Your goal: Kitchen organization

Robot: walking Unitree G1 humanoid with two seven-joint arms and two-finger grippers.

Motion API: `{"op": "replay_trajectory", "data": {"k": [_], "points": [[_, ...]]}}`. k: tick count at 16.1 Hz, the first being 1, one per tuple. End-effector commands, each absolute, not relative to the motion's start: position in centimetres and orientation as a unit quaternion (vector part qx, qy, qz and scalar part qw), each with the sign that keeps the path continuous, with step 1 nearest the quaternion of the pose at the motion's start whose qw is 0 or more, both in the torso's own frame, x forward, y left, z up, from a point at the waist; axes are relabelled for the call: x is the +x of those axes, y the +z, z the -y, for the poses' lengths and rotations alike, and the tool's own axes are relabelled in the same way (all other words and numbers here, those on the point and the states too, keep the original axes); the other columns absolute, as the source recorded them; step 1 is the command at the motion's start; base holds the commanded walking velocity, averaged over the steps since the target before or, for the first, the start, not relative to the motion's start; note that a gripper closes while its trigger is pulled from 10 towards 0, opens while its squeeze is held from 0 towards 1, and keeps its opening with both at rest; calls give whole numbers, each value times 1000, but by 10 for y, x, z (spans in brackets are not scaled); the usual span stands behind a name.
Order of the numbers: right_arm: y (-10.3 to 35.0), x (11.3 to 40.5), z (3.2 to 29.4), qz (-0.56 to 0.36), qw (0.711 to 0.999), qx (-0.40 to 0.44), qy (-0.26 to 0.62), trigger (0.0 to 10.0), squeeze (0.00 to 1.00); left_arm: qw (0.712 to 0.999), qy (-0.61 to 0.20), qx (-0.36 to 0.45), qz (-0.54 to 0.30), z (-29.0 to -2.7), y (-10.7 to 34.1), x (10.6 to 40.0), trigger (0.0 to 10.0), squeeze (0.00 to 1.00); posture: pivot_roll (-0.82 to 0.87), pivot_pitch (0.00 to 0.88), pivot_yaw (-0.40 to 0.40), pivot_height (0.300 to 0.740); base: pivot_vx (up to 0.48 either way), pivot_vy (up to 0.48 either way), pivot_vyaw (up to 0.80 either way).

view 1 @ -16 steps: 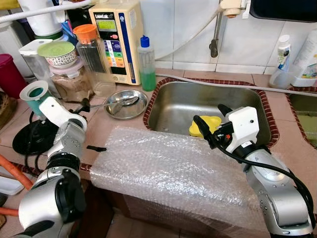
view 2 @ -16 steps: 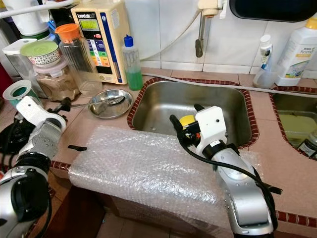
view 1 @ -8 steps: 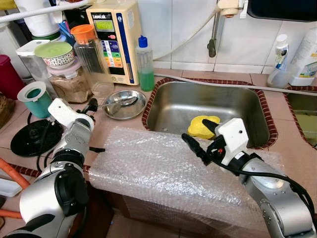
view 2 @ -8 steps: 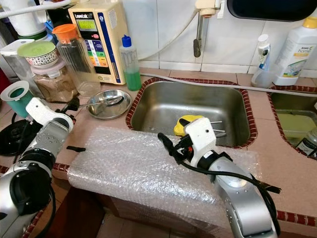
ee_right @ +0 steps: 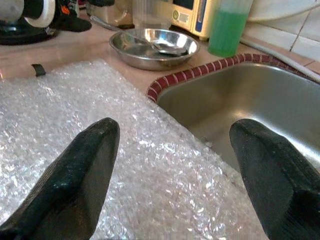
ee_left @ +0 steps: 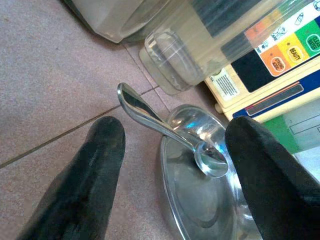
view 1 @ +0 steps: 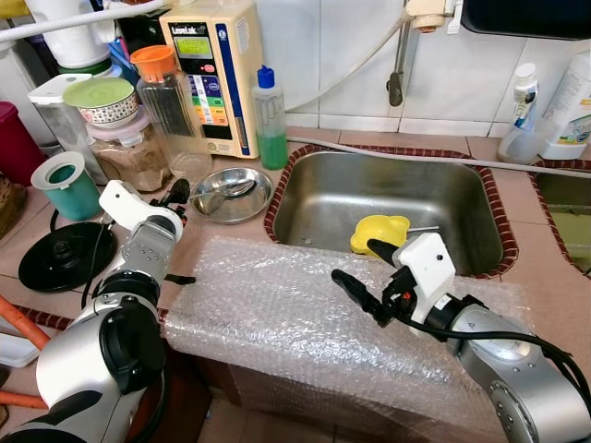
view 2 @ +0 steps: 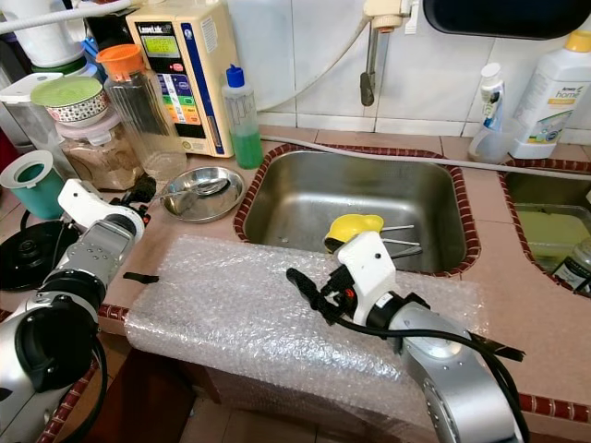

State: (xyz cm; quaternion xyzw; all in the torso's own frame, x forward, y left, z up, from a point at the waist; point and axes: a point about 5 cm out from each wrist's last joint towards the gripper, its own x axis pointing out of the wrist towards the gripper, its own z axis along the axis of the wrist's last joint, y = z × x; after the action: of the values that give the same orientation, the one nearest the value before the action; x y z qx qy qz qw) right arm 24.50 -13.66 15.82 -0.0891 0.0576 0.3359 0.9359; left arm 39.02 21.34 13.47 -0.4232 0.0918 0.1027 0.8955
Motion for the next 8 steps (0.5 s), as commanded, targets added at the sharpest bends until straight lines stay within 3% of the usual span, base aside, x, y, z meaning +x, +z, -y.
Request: {"op": "replay_trajectory", "data": {"k": [1, 8], "points": [[161, 242, 133, -52, 932, -93, 346, 10000, 0, 898, 97, -420, -92, -214, 140, 393, 0, 0, -118, 0, 131, 740, 0, 0, 0], [161, 239, 131, -58, 930, -96, 350, 10000, 0, 891, 101, -434, -89, -218, 140, 392, 0, 0, -120, 0, 131, 740, 0, 0, 0]]}}
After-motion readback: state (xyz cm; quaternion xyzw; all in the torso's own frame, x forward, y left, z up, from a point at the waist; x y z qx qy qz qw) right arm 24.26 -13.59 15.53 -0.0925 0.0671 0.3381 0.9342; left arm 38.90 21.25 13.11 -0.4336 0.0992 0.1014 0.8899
